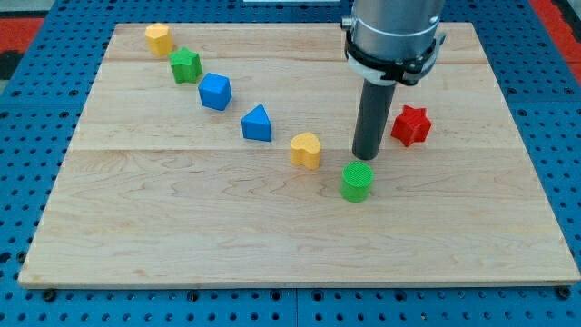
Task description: Move the red star towards bottom right
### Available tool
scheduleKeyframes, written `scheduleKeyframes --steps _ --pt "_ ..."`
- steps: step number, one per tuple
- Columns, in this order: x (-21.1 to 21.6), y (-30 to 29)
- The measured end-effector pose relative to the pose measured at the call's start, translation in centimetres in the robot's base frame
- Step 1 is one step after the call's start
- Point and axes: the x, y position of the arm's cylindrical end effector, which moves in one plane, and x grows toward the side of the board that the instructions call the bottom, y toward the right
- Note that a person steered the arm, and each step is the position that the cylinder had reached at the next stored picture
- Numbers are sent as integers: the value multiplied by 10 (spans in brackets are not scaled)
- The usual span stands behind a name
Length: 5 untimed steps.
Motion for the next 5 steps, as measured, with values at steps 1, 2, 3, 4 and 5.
scheduleKeyframes --steps 1,2,3,4,5 --pt "-11 -7" --pt "-43 7" --pt "-73 40" --pt "-75 67" --pt "-60 70"
